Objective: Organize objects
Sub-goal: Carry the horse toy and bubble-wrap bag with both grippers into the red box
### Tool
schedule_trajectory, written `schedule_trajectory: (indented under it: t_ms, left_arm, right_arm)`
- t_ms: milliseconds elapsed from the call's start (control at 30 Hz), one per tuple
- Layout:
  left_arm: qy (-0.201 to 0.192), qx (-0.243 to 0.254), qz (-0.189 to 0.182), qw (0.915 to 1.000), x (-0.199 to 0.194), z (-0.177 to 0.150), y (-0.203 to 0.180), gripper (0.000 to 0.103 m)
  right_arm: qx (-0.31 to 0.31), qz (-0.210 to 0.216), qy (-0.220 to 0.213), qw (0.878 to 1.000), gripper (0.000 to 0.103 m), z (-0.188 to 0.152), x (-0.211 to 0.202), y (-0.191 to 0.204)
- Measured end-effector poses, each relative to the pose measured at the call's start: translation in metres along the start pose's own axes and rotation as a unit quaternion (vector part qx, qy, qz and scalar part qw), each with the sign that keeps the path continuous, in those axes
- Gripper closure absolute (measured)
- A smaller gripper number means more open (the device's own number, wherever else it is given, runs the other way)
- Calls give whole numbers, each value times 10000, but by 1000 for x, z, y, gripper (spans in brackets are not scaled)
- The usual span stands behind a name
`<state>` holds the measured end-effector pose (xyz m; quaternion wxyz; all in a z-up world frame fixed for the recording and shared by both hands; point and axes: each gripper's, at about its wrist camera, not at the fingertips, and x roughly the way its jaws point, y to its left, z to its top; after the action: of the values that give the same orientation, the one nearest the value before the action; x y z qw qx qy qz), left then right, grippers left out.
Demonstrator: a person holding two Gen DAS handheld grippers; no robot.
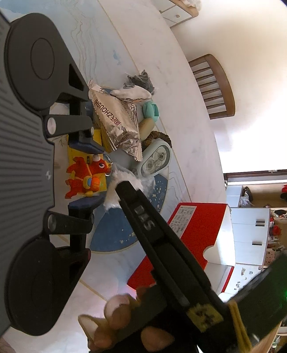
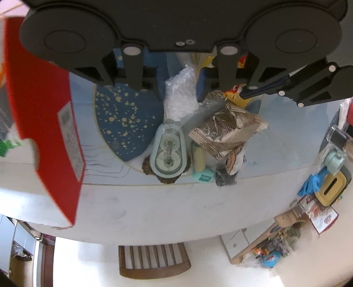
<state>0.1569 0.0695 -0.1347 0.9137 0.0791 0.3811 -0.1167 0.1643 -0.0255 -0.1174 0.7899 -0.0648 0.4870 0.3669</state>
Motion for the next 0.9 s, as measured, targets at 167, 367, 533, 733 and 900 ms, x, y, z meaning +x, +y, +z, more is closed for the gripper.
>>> schedule_trajectory:
  t_ms: [167,367,533,733,900]
  left_arm:
    - [-62,-19,-2,10000,-12,5,-1,62]
    - [-139,-119,-63,9998,-29,15,-2,62]
    - [-189,-116,-96,9997,-46,30,-8,62]
    - [-275,-82,-140,9995,-63,51,-20,62]
    - [-355,-53,-104,9993,-70,67,-33,62]
  right_arm:
    - [39,30,-156,9999,75,-5,-26,-3]
    - [83,43,-321,9994,75,-11,-58,-8]
    - [45,18,-447,9990,75,-14,-83,-10]
    - [123,-100,-661,9977,75,-17,-111,-19]
    - [207,-140,-867,9959,75,-18,-132,-35]
